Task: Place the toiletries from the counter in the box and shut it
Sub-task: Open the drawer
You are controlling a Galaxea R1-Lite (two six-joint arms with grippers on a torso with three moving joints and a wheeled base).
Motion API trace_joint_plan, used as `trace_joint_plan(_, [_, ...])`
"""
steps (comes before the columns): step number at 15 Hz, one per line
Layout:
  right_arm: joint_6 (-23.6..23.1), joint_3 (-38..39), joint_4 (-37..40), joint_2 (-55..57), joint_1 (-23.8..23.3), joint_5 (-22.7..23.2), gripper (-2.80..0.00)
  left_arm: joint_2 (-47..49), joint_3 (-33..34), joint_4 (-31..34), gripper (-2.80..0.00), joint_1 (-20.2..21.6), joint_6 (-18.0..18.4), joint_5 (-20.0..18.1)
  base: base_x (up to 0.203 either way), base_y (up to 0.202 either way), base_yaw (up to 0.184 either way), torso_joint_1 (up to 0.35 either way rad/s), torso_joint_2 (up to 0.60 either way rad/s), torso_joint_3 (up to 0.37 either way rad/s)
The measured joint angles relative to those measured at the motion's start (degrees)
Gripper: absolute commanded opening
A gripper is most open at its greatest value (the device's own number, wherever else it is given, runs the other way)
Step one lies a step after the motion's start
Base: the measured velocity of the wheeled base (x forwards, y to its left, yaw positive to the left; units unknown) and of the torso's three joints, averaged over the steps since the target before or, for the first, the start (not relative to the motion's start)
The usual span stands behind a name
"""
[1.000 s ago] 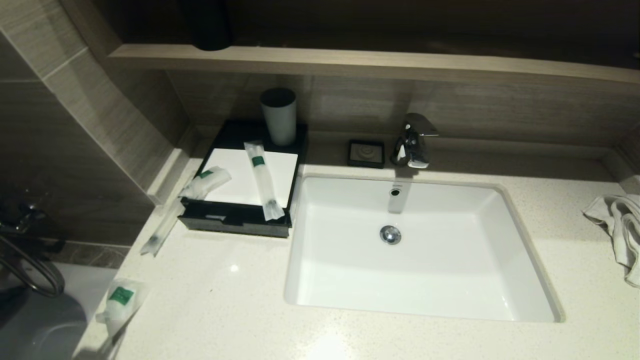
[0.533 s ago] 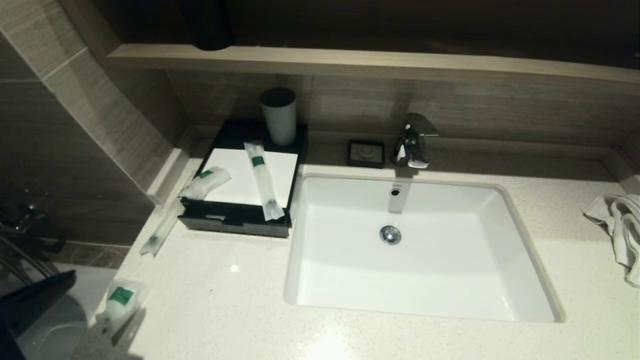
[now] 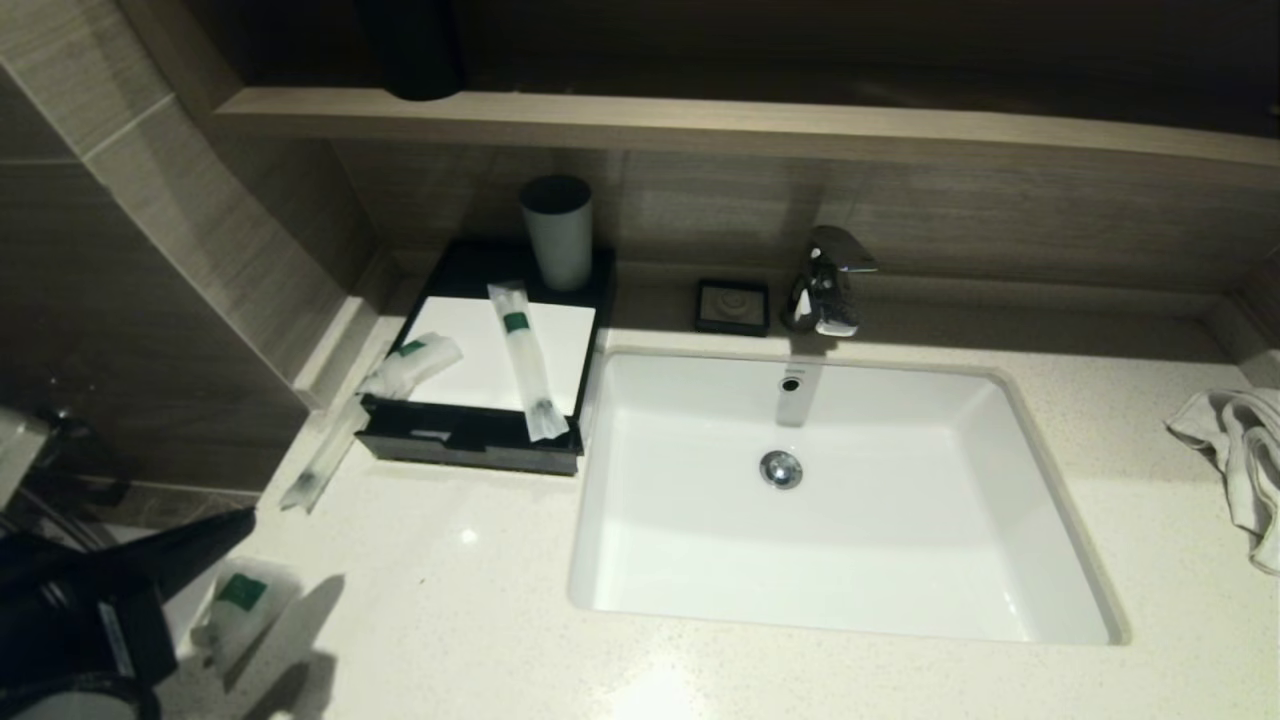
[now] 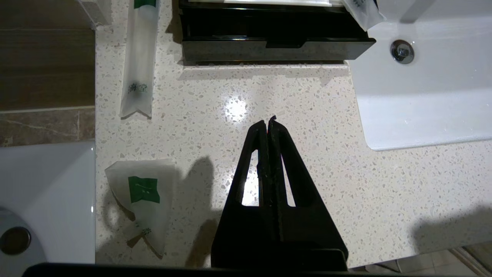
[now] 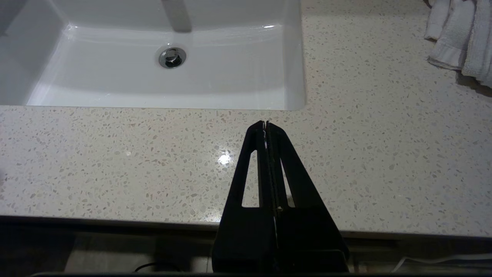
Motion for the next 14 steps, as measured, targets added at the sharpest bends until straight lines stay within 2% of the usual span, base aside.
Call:
trace_joint_plan(8, [0.0,0.0,0.0,0.0,0.0,0.0,-2.8,10.6,-3.9,-1.6,-2.8,-2.3,-0.2,0.6,0.0,0.0,0.0,0.0,0.0,0.0])
trace_joint_plan(10, [0.0,0.0,0.0,0.0,0.0,0.0,-2.8,13.3,-4.2,-4.4,-2.8,-4.4,-0.2,3.1,0.0,0.0,0.0,0.0,0.0,0.0])
trace_joint_plan(13, [0.0,0.0,0.0,0.0,0.0,0.0,-2.8,18.5,-3.9,-11.2,-2.8,-7.6,-0.2,10.2,0.0,0.0,0.0,0.0,0.0,0.0])
trace_joint_plan(14, [0.0,0.0,0.0,0.0,0.0,0.0,-2.8,19.7,-3.7,-13.0,-2.8,-8.3,-0.3,10.9,0.0,0.0,0.0,0.0,0.0,0.0])
